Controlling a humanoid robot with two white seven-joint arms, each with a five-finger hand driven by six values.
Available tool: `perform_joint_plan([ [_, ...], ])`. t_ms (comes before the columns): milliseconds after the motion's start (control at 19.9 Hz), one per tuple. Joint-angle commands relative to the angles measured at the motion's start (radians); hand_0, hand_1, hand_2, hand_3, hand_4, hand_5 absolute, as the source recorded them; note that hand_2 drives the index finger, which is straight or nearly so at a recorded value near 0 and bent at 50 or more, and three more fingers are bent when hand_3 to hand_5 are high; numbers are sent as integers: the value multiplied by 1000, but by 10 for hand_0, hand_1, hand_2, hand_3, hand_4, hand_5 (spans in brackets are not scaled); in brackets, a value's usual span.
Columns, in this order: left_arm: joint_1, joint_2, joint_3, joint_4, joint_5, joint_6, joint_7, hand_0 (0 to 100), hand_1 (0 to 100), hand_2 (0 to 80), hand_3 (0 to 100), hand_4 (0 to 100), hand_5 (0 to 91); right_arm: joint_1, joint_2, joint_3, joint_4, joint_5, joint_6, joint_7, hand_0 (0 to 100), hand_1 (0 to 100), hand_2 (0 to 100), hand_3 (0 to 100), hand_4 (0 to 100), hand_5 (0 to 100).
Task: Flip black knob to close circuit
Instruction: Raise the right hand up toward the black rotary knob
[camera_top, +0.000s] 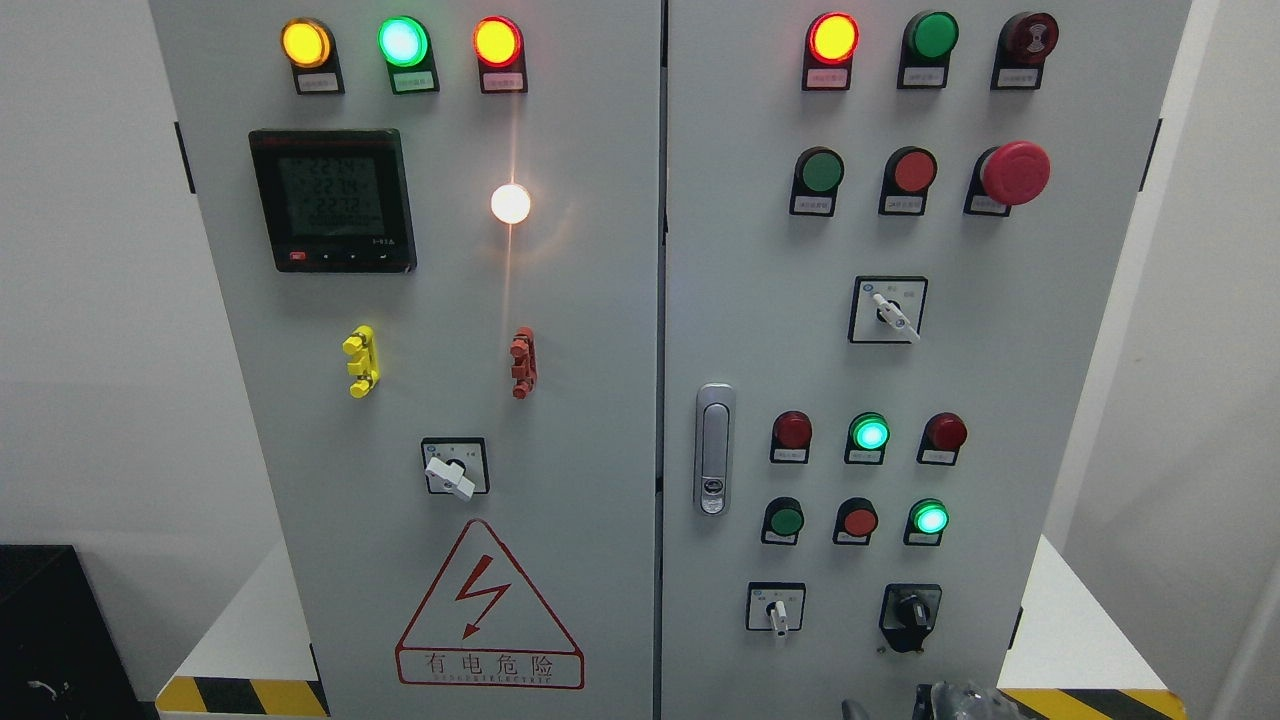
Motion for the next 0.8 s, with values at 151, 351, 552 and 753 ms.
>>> perform_joint_plan([
  [151,23,0,0,-29,0,0,0,120,556,0,0,0,0,-45,0,-24,-12,36,12,14,0,35,878,1000,991,1000],
  [351,23,0,0,-29,0,0,0,120,556,0,0,0,0,-55,-1,-33,-13,36,26,32,0,37,878,1000,993,1000],
  [552,21,0,0,-29,0,0,0,120,556,0,0,0,0,-57,0,-33,-26,36,32,36,0,38,876,1000,993,1000],
  [753,23,0,0,-29,0,0,0,120,556,0,0,0,0,-59,0,-35,-39,36,34,37,0,41,877,1000,994,1000],
])
